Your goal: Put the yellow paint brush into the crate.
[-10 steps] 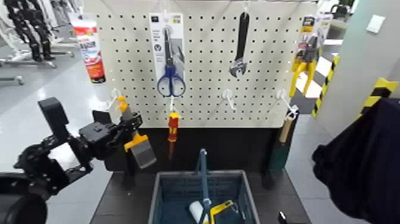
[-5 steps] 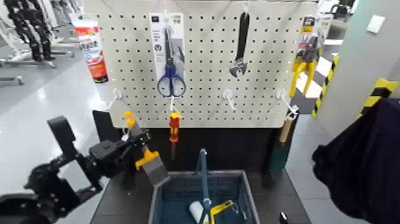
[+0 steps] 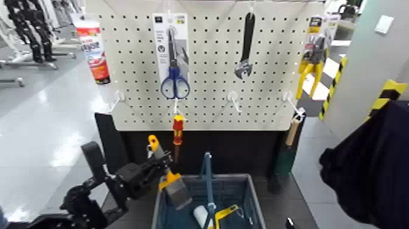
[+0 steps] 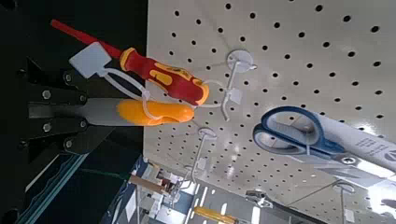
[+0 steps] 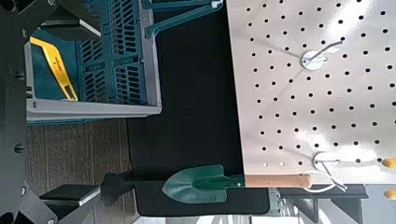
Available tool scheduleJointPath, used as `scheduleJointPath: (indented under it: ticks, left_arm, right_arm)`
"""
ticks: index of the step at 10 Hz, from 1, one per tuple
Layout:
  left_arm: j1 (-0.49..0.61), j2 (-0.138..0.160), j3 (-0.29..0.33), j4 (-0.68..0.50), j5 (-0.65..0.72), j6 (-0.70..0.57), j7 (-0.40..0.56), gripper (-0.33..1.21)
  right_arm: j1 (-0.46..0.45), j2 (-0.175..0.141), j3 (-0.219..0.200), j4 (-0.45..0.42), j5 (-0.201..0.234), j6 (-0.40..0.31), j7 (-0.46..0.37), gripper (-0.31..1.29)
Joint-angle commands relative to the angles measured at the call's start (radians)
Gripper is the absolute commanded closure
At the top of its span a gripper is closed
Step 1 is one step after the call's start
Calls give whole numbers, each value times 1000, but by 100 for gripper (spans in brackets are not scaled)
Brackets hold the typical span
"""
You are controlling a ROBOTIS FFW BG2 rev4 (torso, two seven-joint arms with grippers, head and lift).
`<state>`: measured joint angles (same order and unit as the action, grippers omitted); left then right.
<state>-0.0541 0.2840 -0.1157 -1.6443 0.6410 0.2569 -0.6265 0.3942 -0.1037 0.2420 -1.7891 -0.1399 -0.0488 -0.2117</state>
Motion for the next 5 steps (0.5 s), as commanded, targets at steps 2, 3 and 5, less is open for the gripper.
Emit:
scheduleJointPath:
  ticks: [2, 3, 5]
  left_arm:
    - [-53, -20, -98, 106, -23, 65, -2, 119]
    - [-66, -20, -127, 143, -21, 51, -4, 119]
    - [-79, -28, -156, 173, -23, 71, -4, 119]
  right_arm:
    - [2, 1, 2, 5, -12, -13, 0, 14]
    - [2, 1, 2, 8, -15, -17, 0, 14]
    - [2, 1, 2, 10, -21, -20, 2, 14]
